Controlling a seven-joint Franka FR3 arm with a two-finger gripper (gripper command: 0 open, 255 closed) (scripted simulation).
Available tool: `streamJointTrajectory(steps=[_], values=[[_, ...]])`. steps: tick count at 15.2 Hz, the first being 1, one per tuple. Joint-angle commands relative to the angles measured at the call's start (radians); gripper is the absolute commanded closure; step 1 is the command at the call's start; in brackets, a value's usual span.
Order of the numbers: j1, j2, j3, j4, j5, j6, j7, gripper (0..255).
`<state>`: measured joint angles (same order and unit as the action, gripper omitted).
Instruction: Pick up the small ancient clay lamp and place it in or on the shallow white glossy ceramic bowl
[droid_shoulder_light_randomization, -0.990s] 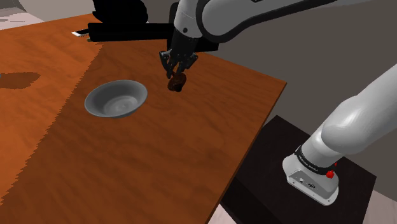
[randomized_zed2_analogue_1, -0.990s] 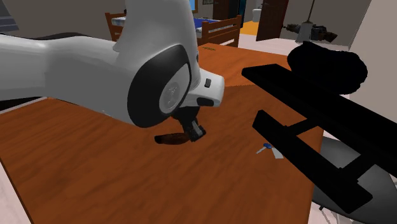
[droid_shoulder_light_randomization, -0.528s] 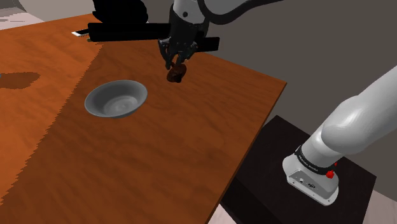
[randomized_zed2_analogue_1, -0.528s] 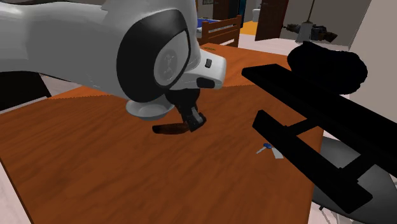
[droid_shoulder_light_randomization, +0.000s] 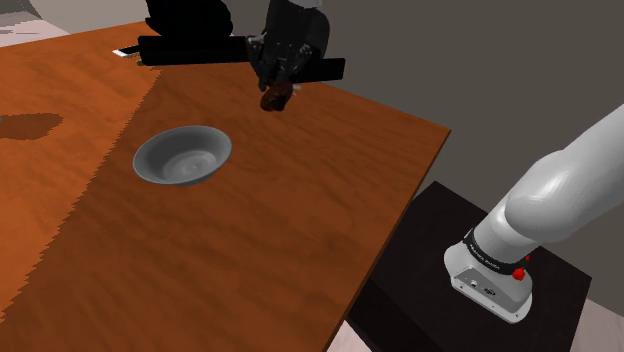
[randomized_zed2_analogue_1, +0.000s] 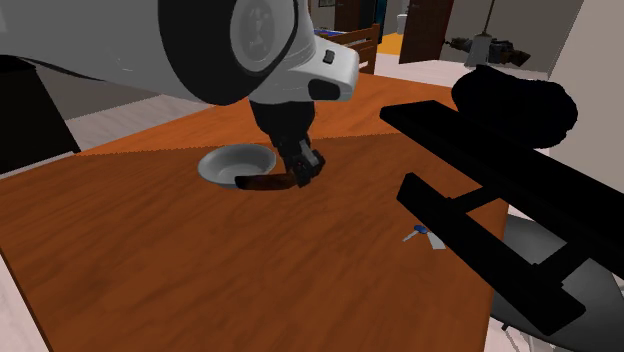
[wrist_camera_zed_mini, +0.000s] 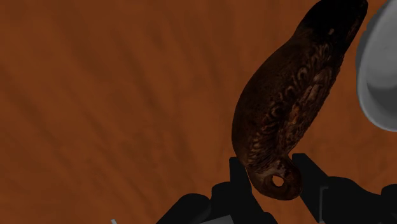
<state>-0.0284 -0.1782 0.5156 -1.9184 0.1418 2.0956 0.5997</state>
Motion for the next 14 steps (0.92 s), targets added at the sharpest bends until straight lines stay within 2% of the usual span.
streamJointTrajectory(steps=[1,3,8,11,14], values=[[-0.001,0.003,-0.001,0.030,-0.003,-0.028,0.002,255],[-0.002,0.004,-0.002,0.055,-0.005,-0.051,0.005,255],[0.036,0.154,0.095,0.200,-0.133,-0.061,0.173,255],[0.084,0.264,0.137,0.310,-0.234,-0.084,0.278,255],[0.157,0.385,0.161,0.440,-0.344,-0.125,0.376,255]])
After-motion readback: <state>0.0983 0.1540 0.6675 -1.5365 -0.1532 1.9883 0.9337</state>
